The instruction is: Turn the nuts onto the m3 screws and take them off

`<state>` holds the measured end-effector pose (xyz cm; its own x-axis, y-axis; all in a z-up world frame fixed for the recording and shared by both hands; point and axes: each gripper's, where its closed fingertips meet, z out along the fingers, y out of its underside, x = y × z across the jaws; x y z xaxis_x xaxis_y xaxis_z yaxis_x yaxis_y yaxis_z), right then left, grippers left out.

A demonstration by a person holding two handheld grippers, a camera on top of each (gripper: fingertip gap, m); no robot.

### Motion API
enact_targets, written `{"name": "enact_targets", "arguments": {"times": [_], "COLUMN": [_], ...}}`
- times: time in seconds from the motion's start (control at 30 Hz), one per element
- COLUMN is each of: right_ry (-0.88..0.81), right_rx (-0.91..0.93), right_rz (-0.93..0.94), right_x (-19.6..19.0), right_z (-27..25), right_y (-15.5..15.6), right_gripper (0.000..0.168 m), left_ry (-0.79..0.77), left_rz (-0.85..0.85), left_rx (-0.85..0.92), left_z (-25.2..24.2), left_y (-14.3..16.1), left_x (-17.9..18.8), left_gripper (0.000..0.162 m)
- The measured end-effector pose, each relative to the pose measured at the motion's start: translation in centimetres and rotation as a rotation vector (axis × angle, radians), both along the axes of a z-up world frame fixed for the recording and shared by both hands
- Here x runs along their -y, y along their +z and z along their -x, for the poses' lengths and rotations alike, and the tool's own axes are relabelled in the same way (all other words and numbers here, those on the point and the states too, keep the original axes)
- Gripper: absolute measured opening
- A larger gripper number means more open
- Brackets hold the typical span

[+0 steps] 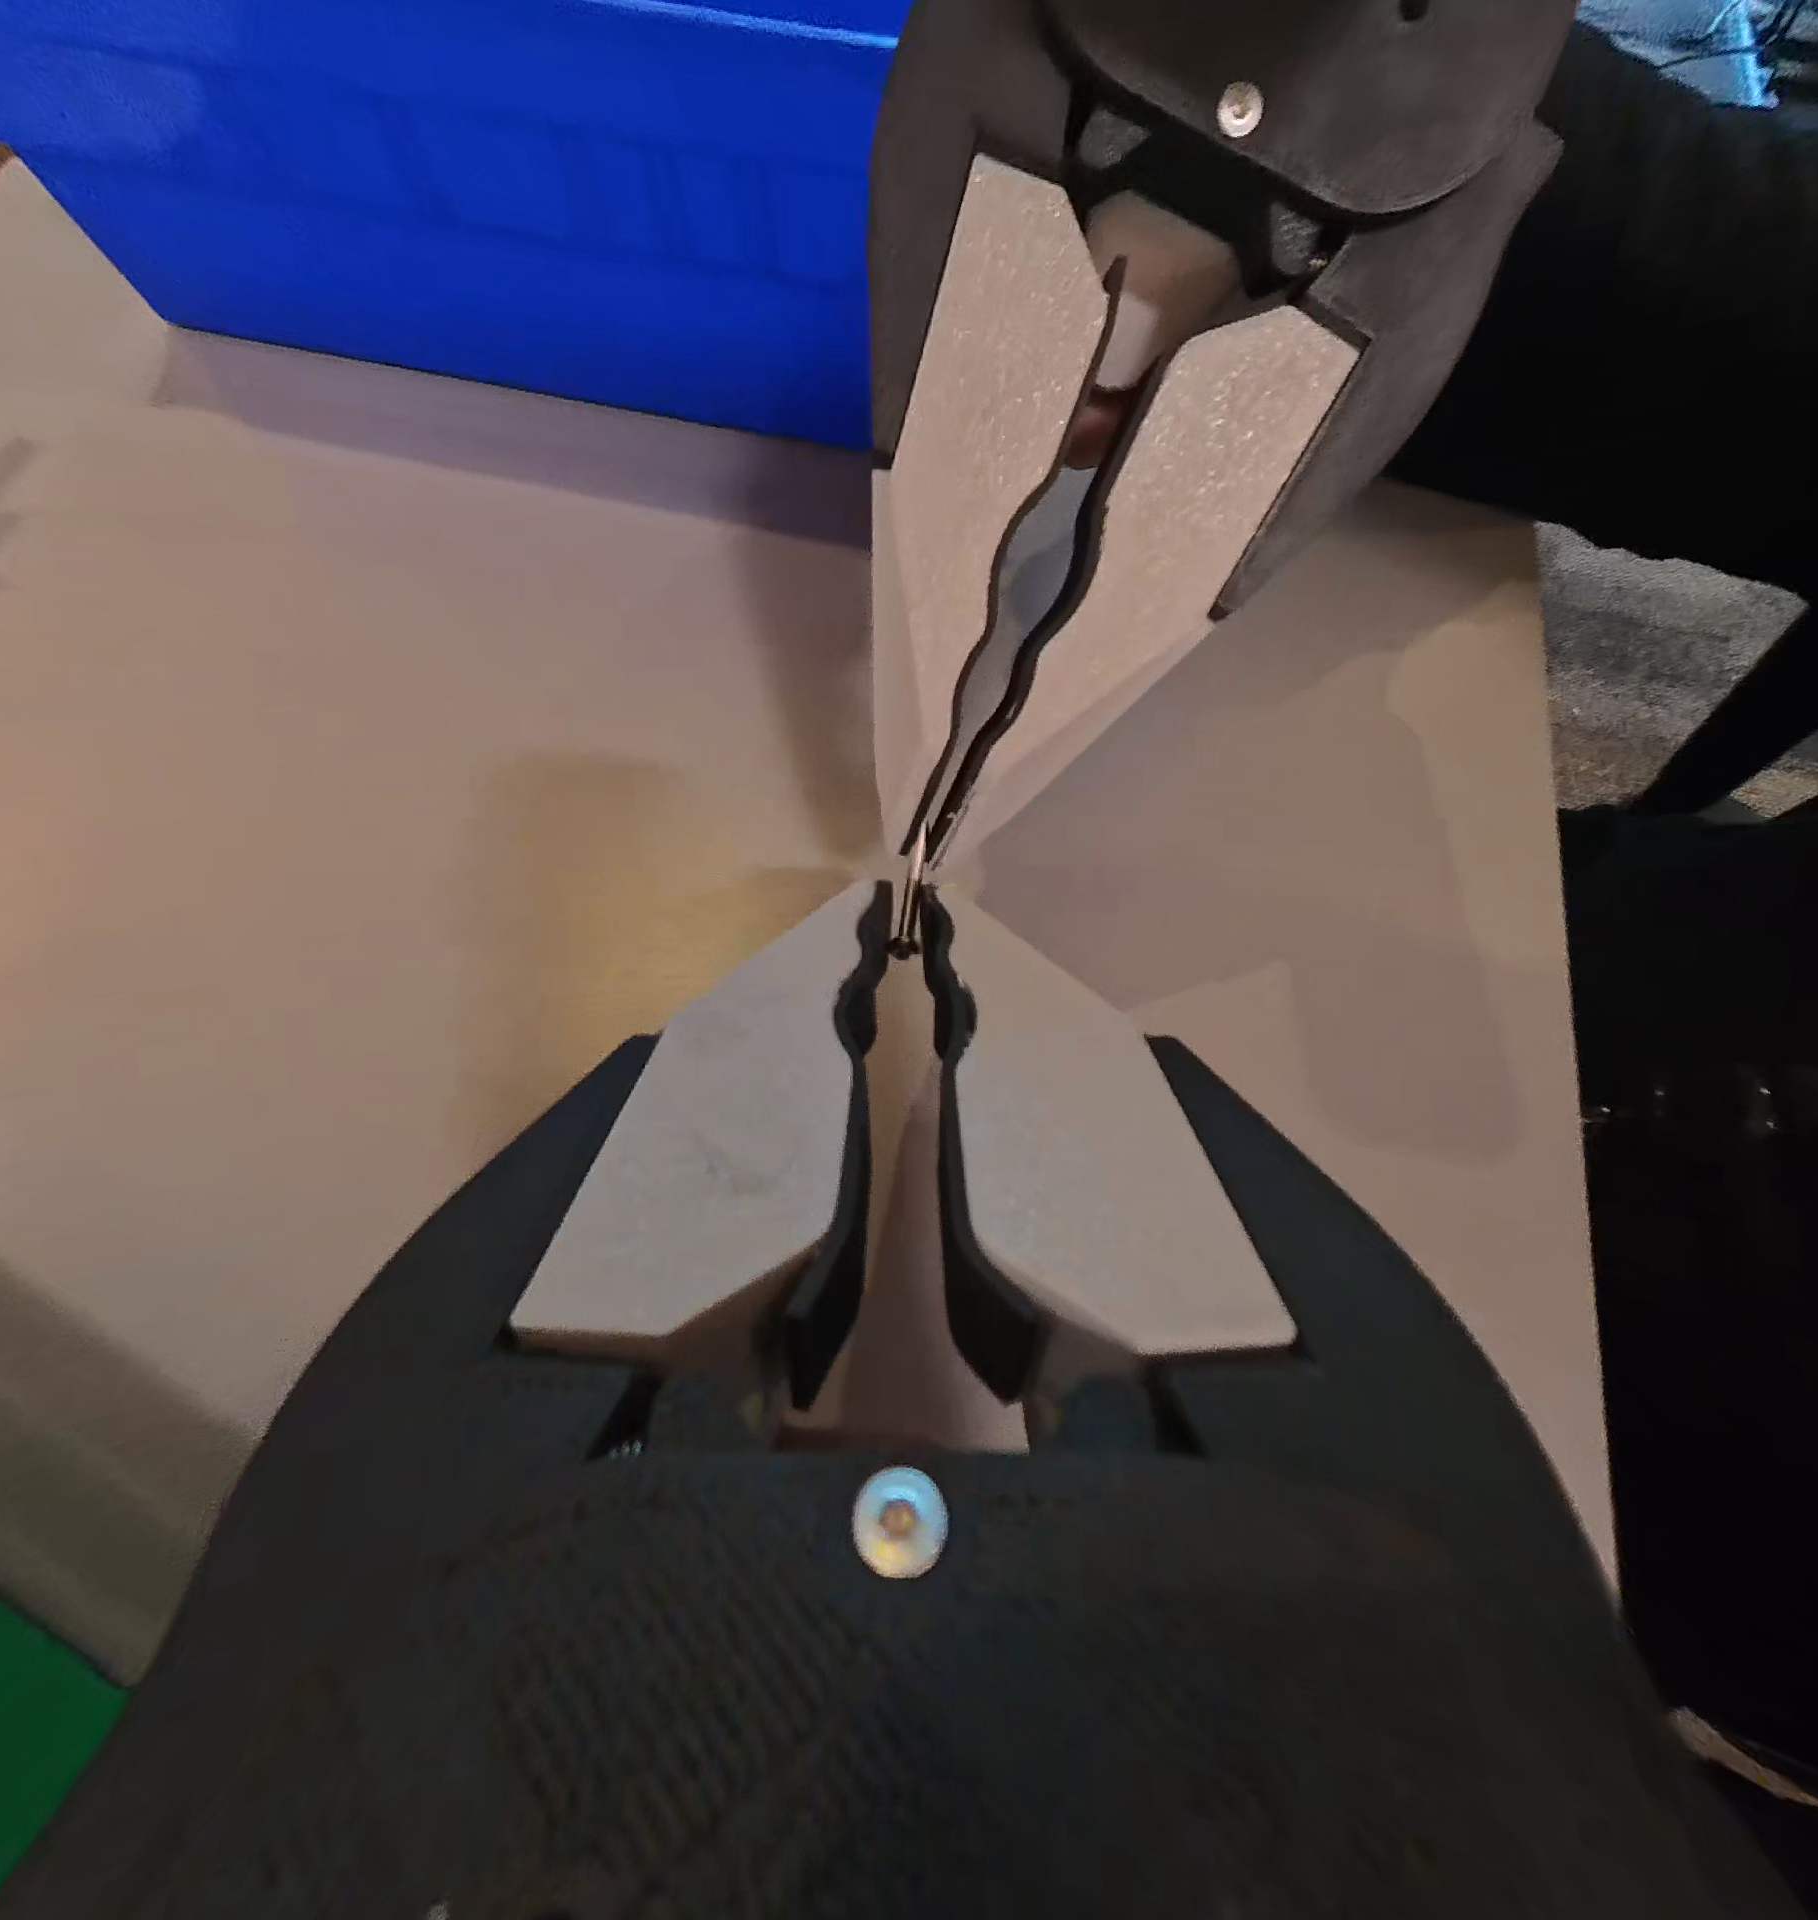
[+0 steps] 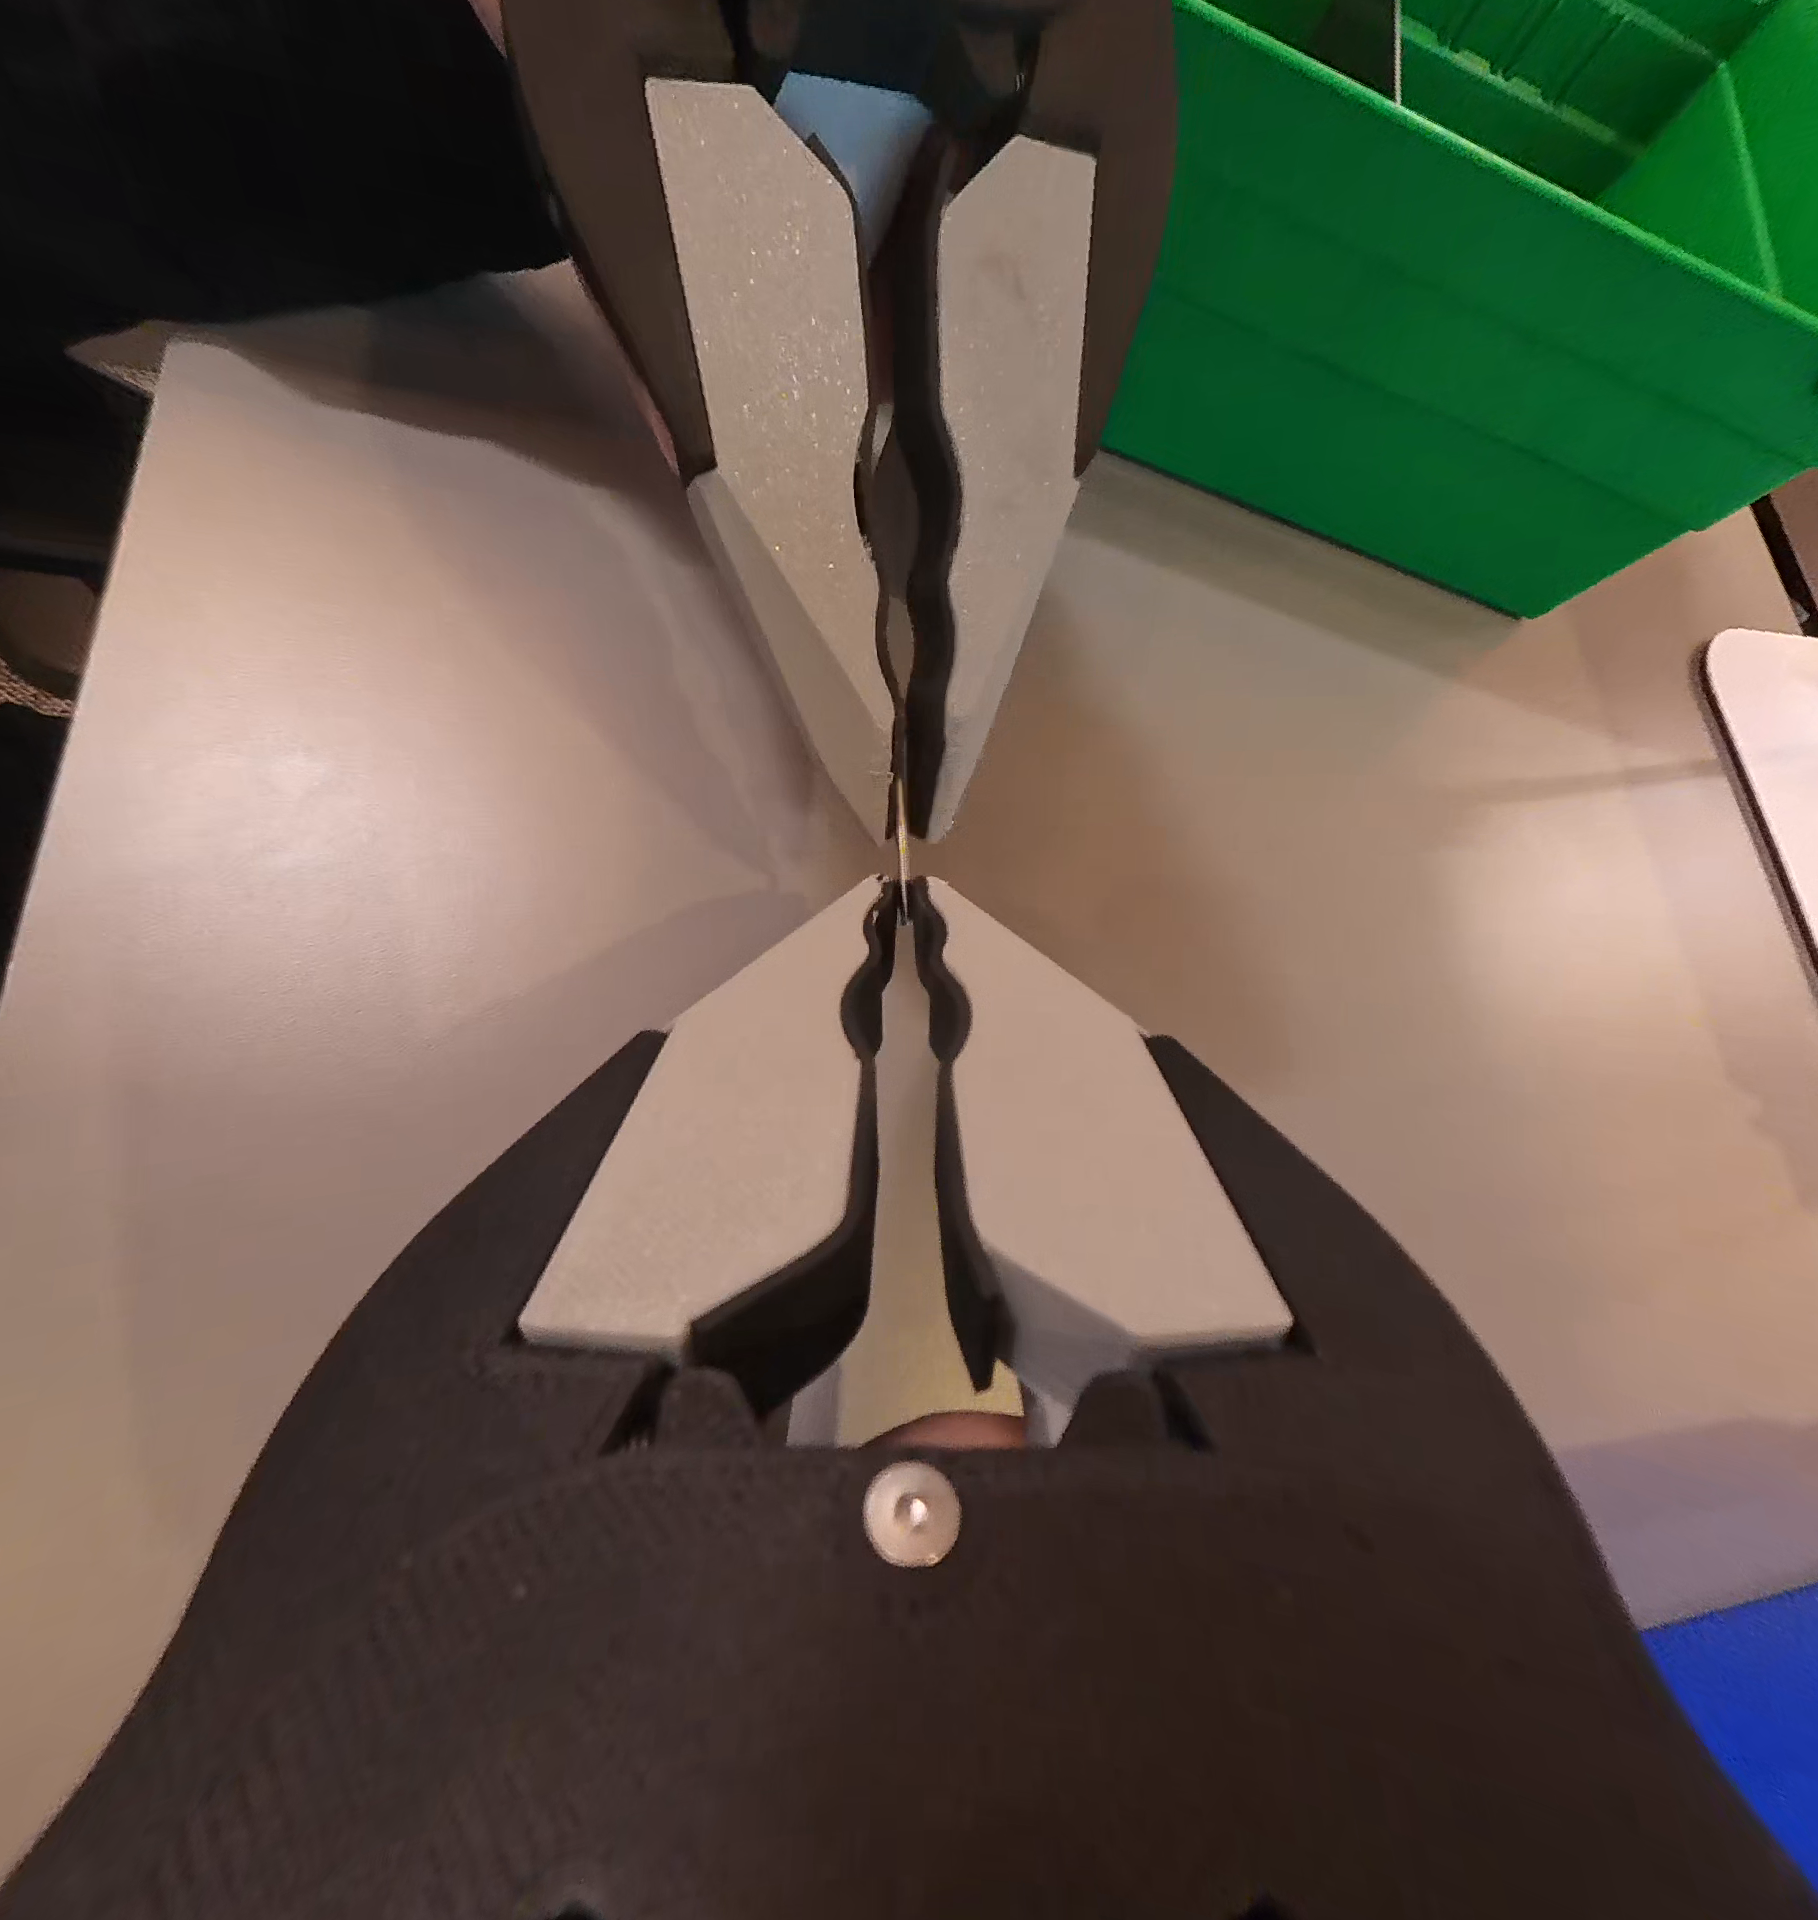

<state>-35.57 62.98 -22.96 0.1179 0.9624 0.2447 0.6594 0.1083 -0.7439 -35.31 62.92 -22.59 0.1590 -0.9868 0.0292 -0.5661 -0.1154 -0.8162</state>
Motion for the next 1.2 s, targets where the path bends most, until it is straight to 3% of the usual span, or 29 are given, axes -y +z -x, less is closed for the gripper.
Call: {"name": "enact_targets", "arguments": {"times": [0.63,0.8,1.0,1.2], "right_ry": [0.004,-0.029,-0.06,-0.011], "right_rx": [-0.21,-0.253,-0.398,-0.567], "right_rz": [0.185,0.175,0.268,0.384], "right_x": [0.1,-0.6,-1.2,-0.6], "right_z": [0.7,0.6,1.1,1.6], "right_y": [2.3,3.0,4.3,6.3], "right_gripper": [0.002,0.001,0.019,0.004], "left_ry": [-0.032,0.027,0.021,0.025], "left_rz": [0.0,0.024,0.074,0.091], "left_rx": [-0.093,-0.039,0.116,0.218], "left_z": [-0.7,-0.7,-1.1,-1.3], "left_y": [-2.2,-1.4,1.3,3.1], "left_x": [0.8,-0.1,0.1,0.1], "left_gripper": [0.002,0.001,0.001,0.001]}}
